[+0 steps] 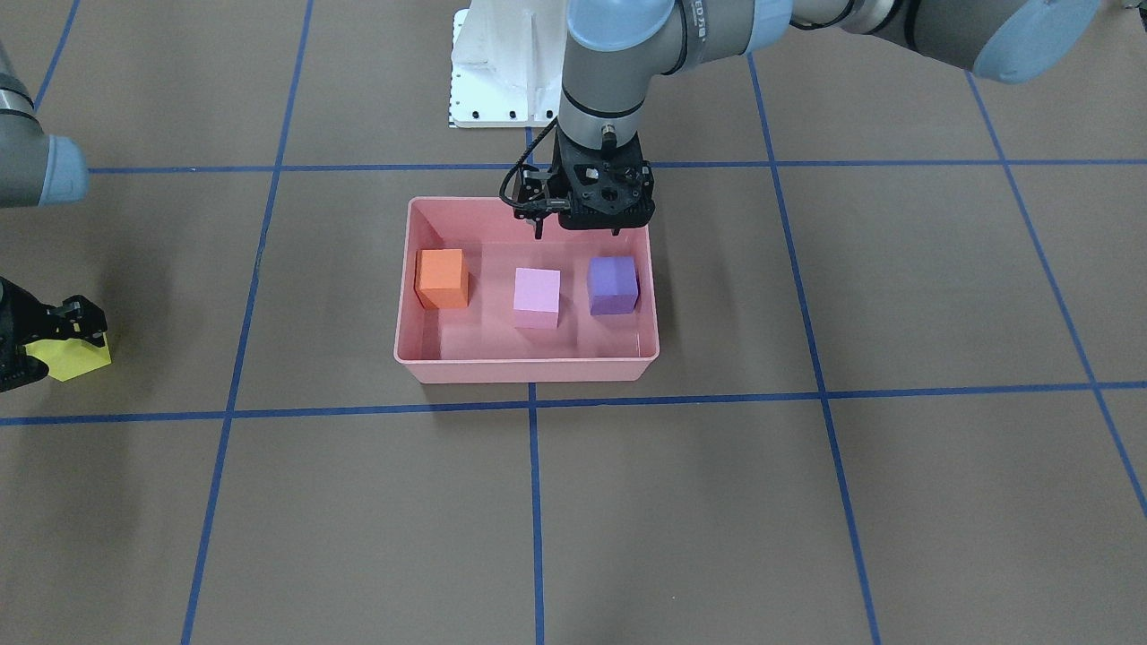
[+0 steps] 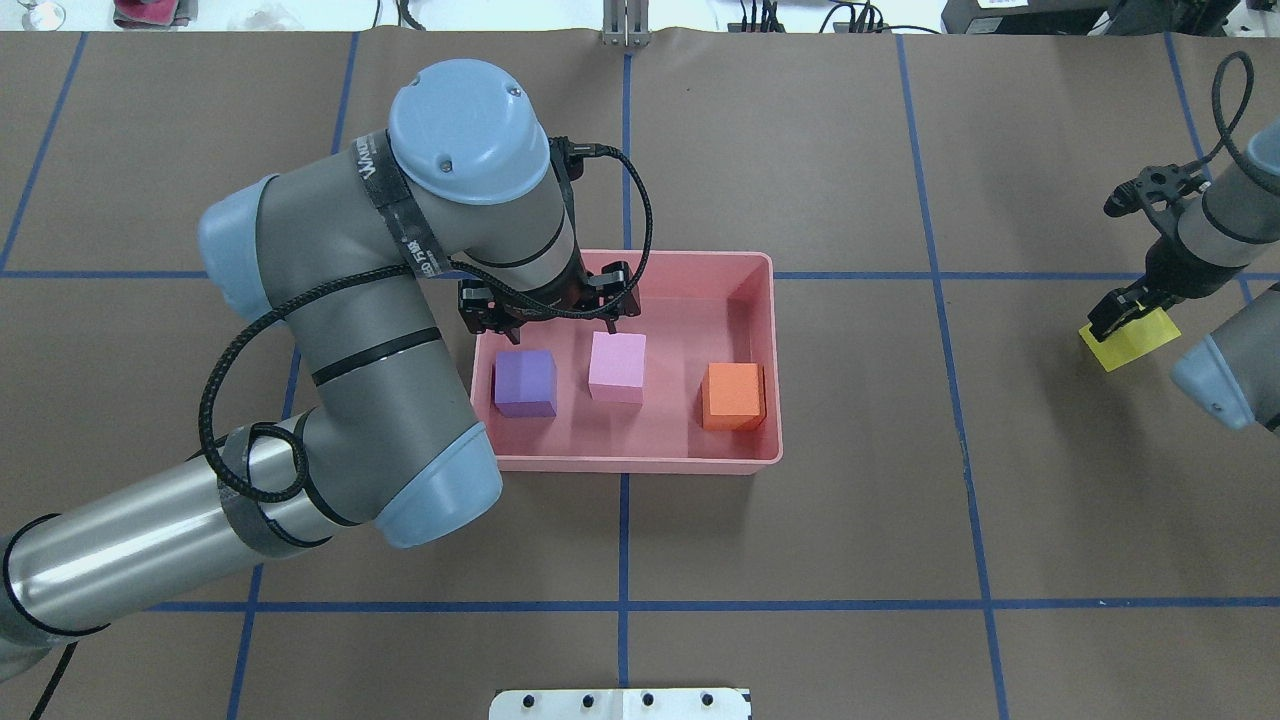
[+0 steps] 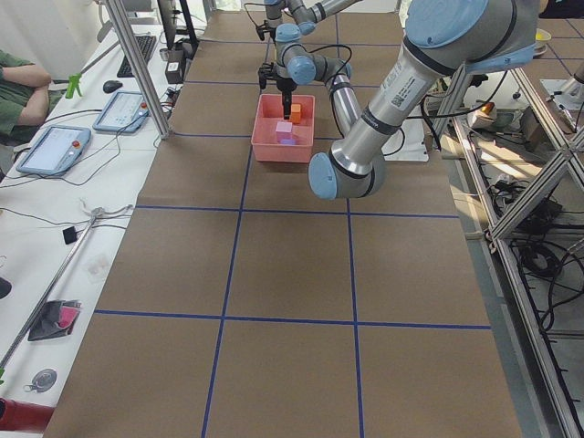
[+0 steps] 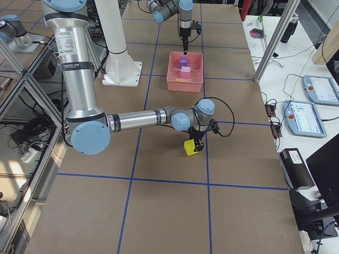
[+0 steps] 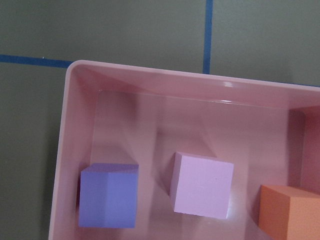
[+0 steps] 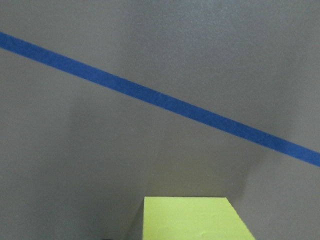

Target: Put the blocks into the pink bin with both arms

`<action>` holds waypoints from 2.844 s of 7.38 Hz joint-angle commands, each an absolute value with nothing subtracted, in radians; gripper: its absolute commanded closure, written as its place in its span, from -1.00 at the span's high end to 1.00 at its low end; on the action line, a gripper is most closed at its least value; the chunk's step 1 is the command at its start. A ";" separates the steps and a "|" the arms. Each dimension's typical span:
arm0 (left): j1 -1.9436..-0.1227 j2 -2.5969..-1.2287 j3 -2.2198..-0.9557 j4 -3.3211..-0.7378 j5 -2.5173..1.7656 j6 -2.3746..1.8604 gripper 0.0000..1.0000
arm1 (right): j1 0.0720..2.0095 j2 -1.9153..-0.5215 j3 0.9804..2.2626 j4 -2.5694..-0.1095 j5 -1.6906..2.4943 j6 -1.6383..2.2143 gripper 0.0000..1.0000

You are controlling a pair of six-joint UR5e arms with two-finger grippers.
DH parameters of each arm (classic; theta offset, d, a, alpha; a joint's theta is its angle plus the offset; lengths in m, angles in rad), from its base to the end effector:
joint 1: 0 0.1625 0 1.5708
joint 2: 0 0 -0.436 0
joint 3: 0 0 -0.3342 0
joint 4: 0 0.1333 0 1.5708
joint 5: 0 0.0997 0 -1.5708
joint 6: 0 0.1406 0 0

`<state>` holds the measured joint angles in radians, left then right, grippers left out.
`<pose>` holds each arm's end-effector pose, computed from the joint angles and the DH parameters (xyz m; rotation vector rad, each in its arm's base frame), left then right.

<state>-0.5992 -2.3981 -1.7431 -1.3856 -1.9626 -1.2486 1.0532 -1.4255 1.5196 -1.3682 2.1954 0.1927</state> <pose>0.5039 -0.4405 0.1931 0.0261 0.8837 -0.0992 -0.2151 -0.4811 0.6424 0.0538 -0.6857 -0.4047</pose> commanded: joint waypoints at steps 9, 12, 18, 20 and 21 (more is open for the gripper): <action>-0.995 -1.941 -2.060 -1.209 -2.087 -0.453 1.00 | 0.878 -0.924 1.890 -1.816 2.288 0.825 -1.00; -1.115 -1.870 -2.028 -1.213 -2.123 -0.255 1.00 | 0.545 -0.865 1.855 -1.688 1.960 1.107 -1.00; -1.120 -1.868 -2.026 -1.218 -2.123 -0.255 1.00 | 0.529 -0.862 1.852 -1.677 1.939 1.112 0.99; -1.120 -1.811 -2.043 -1.226 -2.120 -0.258 1.00 | 0.575 -0.874 1.885 -1.678 1.940 1.111 1.00; -1.127 -1.751 -2.054 -1.308 -2.115 -0.270 1.00 | 0.654 -0.918 1.932 -1.692 1.959 1.103 1.00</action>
<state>-1.1218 -1.8134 -2.0402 -1.2441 -2.1195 -0.2620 0.5831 -0.8811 1.8877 -1.6810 1.9442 1.1099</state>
